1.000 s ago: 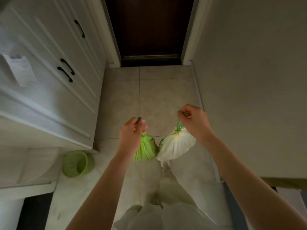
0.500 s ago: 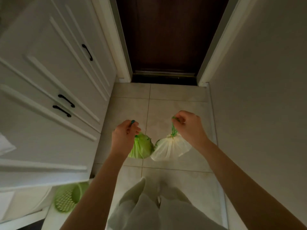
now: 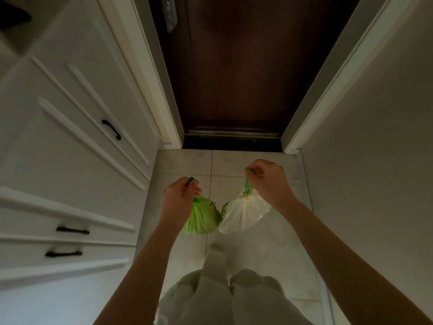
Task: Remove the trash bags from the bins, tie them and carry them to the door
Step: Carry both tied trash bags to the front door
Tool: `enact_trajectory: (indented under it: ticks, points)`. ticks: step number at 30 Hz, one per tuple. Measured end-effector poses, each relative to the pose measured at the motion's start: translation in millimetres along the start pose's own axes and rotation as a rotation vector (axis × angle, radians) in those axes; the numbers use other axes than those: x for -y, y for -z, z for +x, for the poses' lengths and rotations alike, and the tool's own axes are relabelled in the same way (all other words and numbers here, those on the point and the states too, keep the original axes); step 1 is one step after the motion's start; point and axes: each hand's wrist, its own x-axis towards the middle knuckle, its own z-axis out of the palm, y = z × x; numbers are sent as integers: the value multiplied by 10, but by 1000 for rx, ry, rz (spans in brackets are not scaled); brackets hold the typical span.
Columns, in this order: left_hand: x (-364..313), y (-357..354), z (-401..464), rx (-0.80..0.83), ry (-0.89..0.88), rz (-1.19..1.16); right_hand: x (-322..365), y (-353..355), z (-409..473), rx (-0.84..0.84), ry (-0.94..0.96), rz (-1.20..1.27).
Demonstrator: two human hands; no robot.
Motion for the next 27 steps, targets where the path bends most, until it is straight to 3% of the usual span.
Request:
enact_trajectory:
  ticks: [10, 13, 16, 22, 27]
  points:
    - [-290, -329, 1696, -30, 84, 16, -30, -117, 1899, 72, 59, -14]
    - [-397, -621, 2588, -185, 217, -33, -148, -233, 3134, 254, 138, -26]
    - [-444, -608, 3049, -294, 328, -98, -96, -363, 3747, 371, 201, -24]
    - [-323, -515, 3155, -371, 398, -77, -198, -432, 3830, 402, 199, -13]
    - [-265, -546, 3716, -434, 493, -89, -218, -707, 4430, 515, 196, -72]
